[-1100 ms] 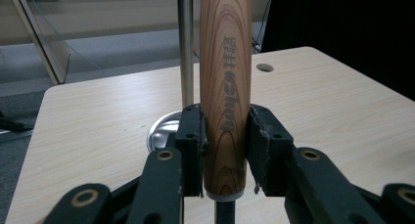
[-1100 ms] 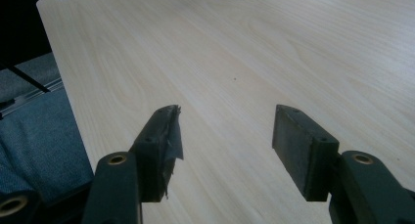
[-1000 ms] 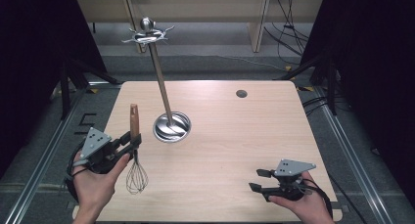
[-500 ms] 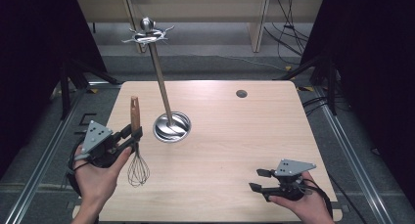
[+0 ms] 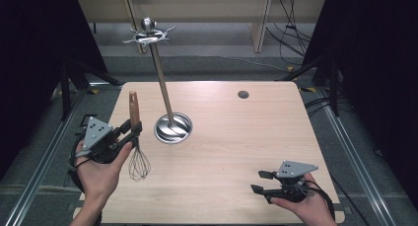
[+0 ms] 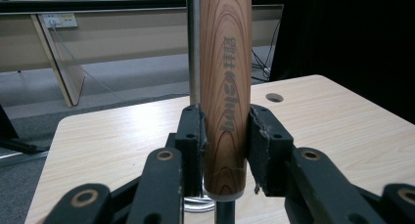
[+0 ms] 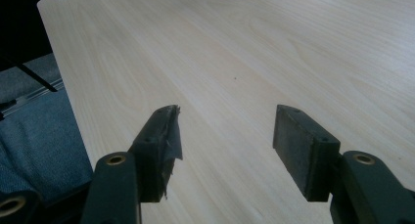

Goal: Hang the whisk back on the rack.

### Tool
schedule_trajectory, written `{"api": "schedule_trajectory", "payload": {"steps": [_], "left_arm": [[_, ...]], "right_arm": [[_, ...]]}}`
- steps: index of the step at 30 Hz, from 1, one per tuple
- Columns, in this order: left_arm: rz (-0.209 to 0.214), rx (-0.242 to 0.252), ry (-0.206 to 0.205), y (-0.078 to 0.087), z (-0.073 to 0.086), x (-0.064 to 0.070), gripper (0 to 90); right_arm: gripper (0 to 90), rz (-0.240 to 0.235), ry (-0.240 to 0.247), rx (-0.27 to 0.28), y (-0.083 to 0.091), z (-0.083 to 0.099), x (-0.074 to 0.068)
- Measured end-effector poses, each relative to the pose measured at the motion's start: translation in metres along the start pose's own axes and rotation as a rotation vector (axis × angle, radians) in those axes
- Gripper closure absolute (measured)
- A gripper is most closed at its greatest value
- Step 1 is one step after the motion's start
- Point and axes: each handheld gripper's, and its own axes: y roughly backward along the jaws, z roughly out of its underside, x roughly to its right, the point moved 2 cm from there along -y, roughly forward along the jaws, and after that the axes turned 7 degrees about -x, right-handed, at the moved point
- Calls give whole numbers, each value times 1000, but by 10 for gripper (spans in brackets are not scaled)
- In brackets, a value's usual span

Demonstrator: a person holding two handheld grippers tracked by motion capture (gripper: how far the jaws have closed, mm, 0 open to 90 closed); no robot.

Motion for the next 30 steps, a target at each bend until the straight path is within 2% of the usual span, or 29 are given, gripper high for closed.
{"api": "schedule_trajectory", "payload": {"steps": [4,8,9,11,19,30], "left_arm": [[2,13,3,-1,-2,1,679],[-10,64,-2,-2,-10,2,679],[-16,93,0,-2,-14,3,679],[-19,111,-1,-2,-16,4,679],[-20,144,13,-3,-23,5,679],[-29,163,18,-5,-31,7,679]], "right_arm": [[433,1,0,1,0,0,0],[432,1,10,1,0,0,0],[432,2,9,0,0,0,1],[431,3,5,-2,0,0,1],[431,2,5,-1,0,0,1],[431,2,2,-3,-1,0,1]]}}
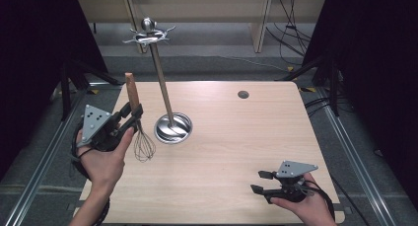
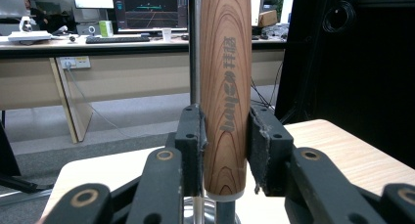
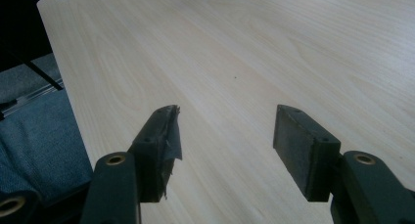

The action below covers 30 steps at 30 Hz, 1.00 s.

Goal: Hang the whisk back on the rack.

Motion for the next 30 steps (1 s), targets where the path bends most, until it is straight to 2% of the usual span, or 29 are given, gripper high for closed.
{"api": "schedule_trajectory", "payload": {"steps": [22,30], "left_arm": [[-5,3,10,-13,-8,3,679],[-11,18,5,-16,-14,5,679]], "right_arm": [[428,-2,-1,0,0,0,0],[426,2,0,-2,0,0,0]]}}
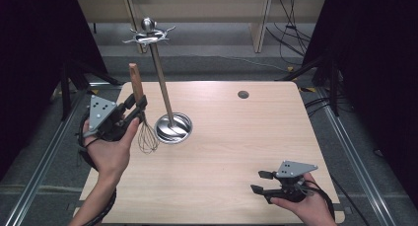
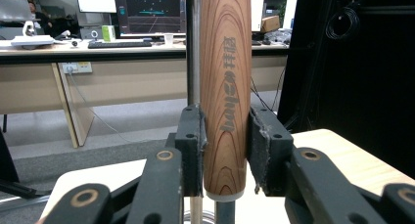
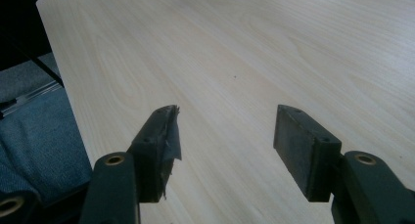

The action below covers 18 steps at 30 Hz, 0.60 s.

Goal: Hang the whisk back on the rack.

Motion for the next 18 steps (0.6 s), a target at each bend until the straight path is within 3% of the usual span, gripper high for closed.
{"api": "schedule_trajectory", "payload": {"steps": [18], "left_arm": [[-5,11,-2,-8,-8,5,678]], "right_arm": [[426,-2,-1,0,0,0,0]]}}
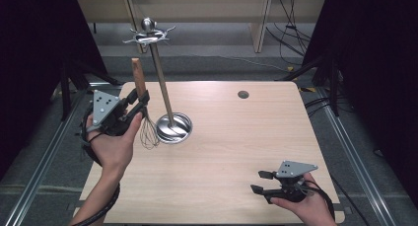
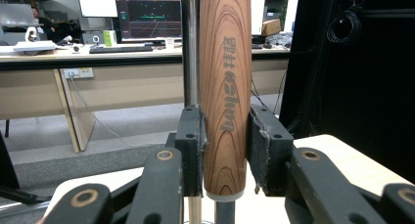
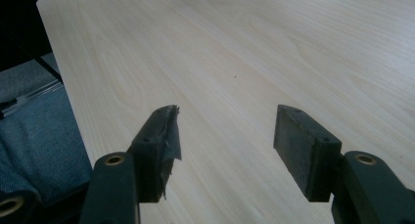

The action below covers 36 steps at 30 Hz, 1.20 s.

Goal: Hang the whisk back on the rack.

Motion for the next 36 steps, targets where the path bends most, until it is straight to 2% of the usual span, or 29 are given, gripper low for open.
{"api": "schedule_trajectory", "payload": {"steps": [6,9,20,23,24,36], "left_arm": [[-2,-1,-2,-3,-2,0,679],[-2,-2,-6,-4,-3,1,679],[-17,-2,0,-7,-7,0,679],[-19,-1,-2,-8,-9,0,679],[-19,0,0,-8,-9,0,679],[-22,-1,-5,-13,-13,1,679]], "right_arm": [[426,-1,-2,-1,0,0,-1],[426,1,12,3,0,0,0],[426,0,13,3,0,0,0],[425,-1,-2,-1,1,0,-1],[425,0,13,3,0,0,0],[424,0,5,0,1,0,0]]}}
